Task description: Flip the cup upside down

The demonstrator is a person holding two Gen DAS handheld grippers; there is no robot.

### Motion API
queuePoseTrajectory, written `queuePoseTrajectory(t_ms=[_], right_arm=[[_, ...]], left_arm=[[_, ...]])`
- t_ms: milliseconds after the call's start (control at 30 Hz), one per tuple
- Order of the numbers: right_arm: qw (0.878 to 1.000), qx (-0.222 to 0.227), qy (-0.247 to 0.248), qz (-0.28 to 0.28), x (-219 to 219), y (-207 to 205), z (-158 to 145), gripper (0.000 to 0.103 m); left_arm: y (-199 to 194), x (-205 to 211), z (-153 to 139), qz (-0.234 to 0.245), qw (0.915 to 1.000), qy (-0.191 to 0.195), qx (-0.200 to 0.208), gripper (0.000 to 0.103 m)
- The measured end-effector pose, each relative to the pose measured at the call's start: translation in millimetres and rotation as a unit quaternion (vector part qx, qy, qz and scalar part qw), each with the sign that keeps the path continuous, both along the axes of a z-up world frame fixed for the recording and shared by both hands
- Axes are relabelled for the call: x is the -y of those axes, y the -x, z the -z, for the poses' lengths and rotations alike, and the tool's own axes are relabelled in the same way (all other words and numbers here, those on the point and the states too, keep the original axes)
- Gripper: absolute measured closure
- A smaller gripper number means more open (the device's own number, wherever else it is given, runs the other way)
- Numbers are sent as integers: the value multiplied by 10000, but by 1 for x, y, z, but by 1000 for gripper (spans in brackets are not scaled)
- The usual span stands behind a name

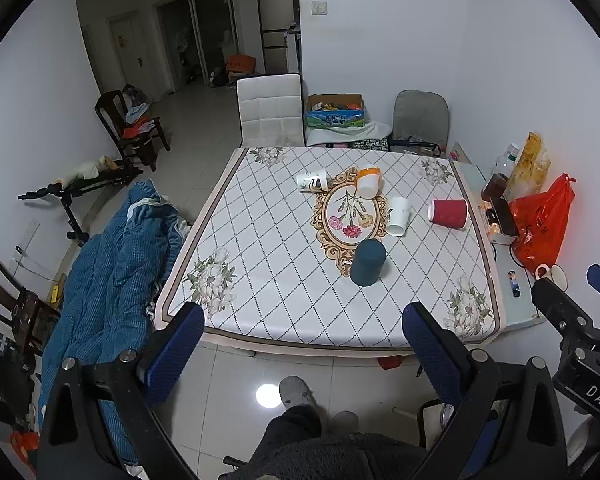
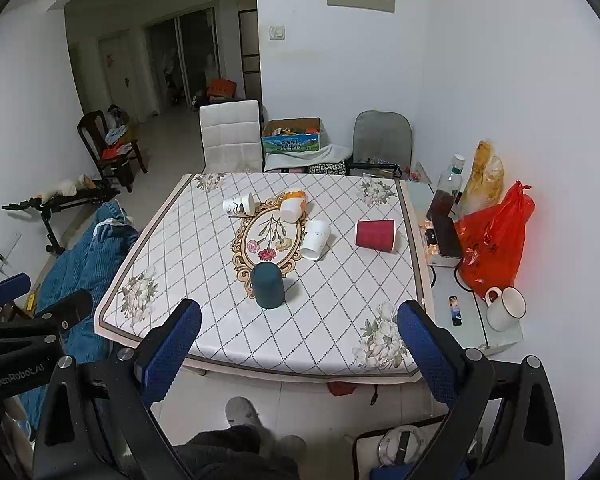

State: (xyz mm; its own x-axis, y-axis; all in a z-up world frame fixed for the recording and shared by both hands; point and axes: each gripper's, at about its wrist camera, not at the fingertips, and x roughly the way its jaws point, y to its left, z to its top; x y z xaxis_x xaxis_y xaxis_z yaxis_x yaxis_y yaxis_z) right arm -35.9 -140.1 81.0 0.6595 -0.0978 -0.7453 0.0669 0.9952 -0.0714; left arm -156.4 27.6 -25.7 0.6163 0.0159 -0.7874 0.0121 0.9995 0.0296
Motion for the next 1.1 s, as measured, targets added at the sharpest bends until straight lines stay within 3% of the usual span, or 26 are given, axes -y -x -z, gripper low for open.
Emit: queuePoseTrajectory(t_ms=[1100], right_arm=[[9998,-148,-66,-93,-2,-6,9,3]], left_arm=[[-5,1,5,-94,10000,-10,-31,2]])
